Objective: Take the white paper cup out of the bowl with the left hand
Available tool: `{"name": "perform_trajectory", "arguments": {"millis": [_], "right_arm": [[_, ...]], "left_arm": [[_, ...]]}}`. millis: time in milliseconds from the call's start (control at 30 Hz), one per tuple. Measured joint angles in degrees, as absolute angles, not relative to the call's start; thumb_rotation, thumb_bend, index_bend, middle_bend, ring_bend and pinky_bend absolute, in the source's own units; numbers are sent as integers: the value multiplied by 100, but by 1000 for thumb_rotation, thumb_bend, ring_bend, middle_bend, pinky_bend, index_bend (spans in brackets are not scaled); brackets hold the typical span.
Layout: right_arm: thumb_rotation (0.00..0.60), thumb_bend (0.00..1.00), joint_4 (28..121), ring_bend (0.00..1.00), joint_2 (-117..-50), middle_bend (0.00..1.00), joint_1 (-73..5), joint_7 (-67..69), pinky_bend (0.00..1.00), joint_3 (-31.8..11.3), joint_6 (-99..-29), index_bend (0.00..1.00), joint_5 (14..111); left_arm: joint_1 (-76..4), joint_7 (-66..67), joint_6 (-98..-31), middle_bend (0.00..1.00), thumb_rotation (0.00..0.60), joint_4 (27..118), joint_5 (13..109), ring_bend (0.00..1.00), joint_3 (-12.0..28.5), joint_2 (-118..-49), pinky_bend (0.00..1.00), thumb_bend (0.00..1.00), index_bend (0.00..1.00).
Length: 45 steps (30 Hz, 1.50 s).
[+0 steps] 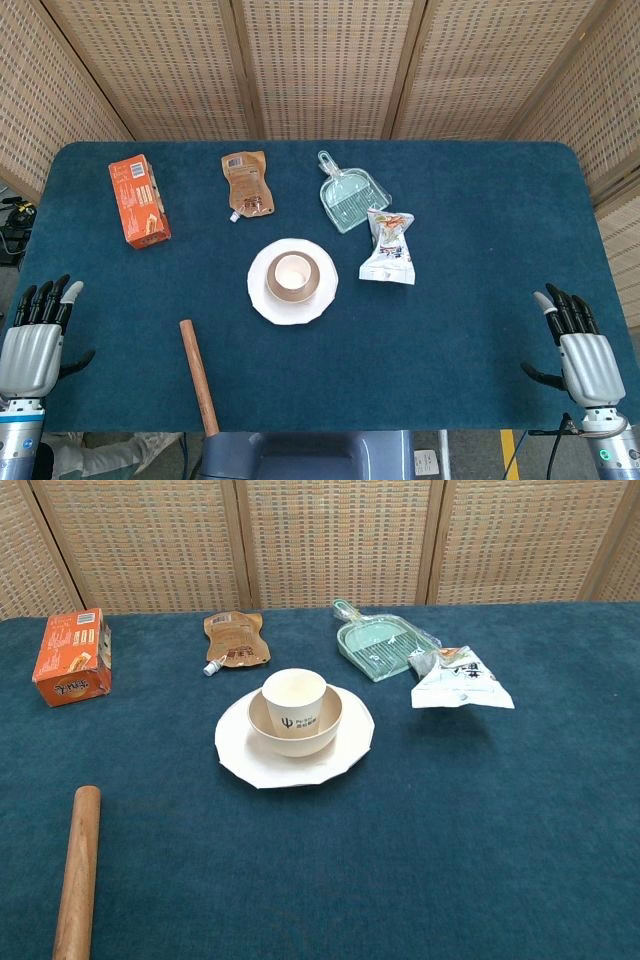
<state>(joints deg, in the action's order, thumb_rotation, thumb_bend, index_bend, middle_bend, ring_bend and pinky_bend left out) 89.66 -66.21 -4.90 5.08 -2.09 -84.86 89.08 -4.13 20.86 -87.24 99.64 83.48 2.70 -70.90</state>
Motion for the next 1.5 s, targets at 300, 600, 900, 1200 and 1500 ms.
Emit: {"name": "perform_trajectory", "arguments": {"millis": [300, 600, 900, 1200, 1500], "right_arm": [[600, 126, 8946, 0, -6621, 0, -493, 551, 0, -203, -8451, 0, 8888], [600, 126, 8912, 0, -6601, 0, -531, 621, 0, -324, -8399, 0, 8696], [600, 126, 8884, 0, -6588, 0, -580, 595, 0, -425, -8310, 0, 8533], [600, 126, 8737, 0, -6608, 0, -664, 686, 0, -497, -8020, 0, 8257], [600, 126, 8444, 0, -6617, 0, -757, 985, 0, -588, -7641, 0, 7909]], "left_arm": [[-418, 2103, -8724, 0, 600, 9982, 8347, 0, 278, -7092, 0, 33, 0], [-761, 2258, -8257, 0, 600, 10100, 8077, 0, 509, -7081, 0, 38, 0], [-1866, 2749, -7088, 0, 600, 10356, 7431, 0, 1182, -7149, 0, 62, 9], [-3131, 3624, -5984, 0, 600, 10192, 6000, 0, 1696, -7589, 0, 65, 76], [-4986, 4717, -5065, 0, 600, 9260, 3965, 0, 1900, -8545, 0, 106, 203]]}}
